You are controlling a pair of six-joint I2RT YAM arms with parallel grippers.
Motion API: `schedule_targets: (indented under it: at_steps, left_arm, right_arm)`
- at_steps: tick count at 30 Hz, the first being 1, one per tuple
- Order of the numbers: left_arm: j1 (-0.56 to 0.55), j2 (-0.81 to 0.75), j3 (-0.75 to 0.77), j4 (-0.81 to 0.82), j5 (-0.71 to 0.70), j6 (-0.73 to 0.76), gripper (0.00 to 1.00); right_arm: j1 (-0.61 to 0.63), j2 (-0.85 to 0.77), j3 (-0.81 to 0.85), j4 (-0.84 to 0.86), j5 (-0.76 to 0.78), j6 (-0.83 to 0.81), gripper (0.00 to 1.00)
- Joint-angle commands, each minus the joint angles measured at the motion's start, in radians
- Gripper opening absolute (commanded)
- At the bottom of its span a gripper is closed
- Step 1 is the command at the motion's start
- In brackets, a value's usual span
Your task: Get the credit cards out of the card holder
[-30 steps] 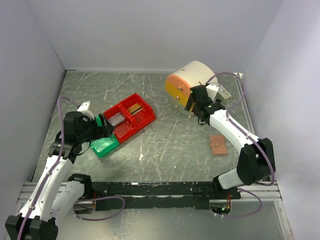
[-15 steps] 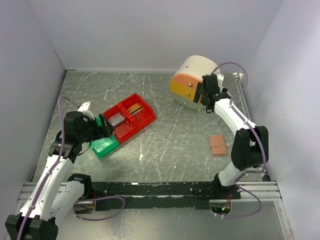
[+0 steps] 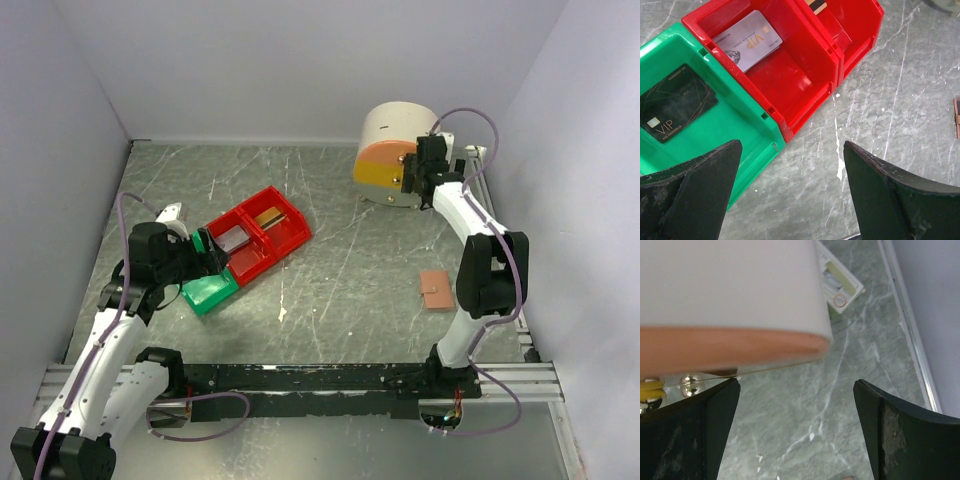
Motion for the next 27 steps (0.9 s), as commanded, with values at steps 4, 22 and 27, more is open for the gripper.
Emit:
schedule_targets:
  at_steps: [4, 22, 27]
  left_arm:
    - [-0.004, 0.01, 0.019, -0.009, -0.045, -0.016, 0.95]
    - [-0.006, 0.035, 0.022, -0.027, -0.09, -0.033, 0.95]
    - [-0.006, 0.041, 0.03, -0.039, -0.117, -0.041, 0.95]
  right_arm:
    - [-0.081, 0.058, 0.092, -0.032, 0.047, 0.076, 0.99]
    - [-0.08, -0.361, -0.142, -0.091, -0.339, 0.246, 0.98]
    - [0.024, -0.576, -0.351, 0.181, -0.66, 0.342, 0.89]
